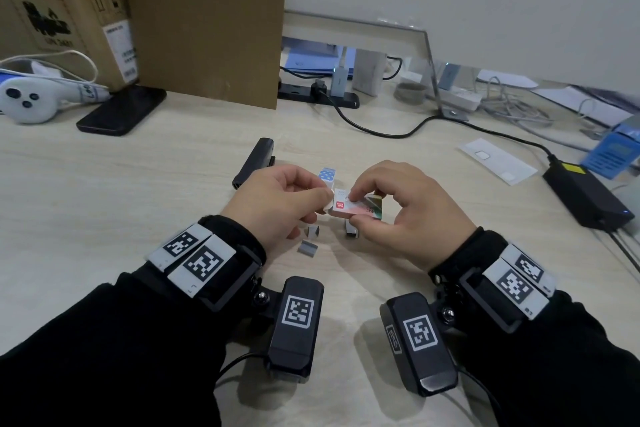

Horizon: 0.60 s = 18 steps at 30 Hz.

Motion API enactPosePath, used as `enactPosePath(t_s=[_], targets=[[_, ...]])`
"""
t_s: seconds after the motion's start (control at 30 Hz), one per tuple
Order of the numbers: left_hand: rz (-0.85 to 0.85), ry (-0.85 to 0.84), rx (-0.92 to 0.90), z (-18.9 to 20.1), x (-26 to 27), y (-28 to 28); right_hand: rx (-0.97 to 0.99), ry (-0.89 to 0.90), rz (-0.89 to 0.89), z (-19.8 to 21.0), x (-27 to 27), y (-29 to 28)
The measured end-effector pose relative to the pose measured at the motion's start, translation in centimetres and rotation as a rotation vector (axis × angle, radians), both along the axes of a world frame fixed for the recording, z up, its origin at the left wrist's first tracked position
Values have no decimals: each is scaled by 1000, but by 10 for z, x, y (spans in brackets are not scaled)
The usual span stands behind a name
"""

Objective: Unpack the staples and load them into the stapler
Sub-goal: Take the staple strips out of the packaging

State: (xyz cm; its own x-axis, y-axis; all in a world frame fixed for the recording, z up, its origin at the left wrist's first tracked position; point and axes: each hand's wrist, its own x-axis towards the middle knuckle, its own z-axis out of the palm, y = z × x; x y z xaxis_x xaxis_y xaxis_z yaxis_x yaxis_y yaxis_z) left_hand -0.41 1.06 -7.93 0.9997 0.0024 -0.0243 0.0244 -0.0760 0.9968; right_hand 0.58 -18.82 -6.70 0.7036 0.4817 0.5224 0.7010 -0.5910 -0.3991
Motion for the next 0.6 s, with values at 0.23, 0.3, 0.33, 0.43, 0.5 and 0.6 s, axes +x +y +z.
enactPosePath(t_s=[0.23, 0.3, 0.33, 0.43, 0.5, 0.6], targets=[[-7, -4, 1, 0, 0, 1, -6, -16, 23, -1, 1, -1], [-13, -6, -14, 0, 0, 1, -4, -16, 29, -1, 1, -1], [-19, -9, -18, 0, 0, 1, -2, -15, 31, -1, 1, 0], [-41, -13, -13, 1, 0, 1, 5, -19, 31, -1, 0, 0], [-50, -14, -10, 2, -1, 1, 12, -13, 28, -1, 0, 0], [-43, -10, -8, 1, 0, 1, 18, 13, 26, 0, -1, 1]])
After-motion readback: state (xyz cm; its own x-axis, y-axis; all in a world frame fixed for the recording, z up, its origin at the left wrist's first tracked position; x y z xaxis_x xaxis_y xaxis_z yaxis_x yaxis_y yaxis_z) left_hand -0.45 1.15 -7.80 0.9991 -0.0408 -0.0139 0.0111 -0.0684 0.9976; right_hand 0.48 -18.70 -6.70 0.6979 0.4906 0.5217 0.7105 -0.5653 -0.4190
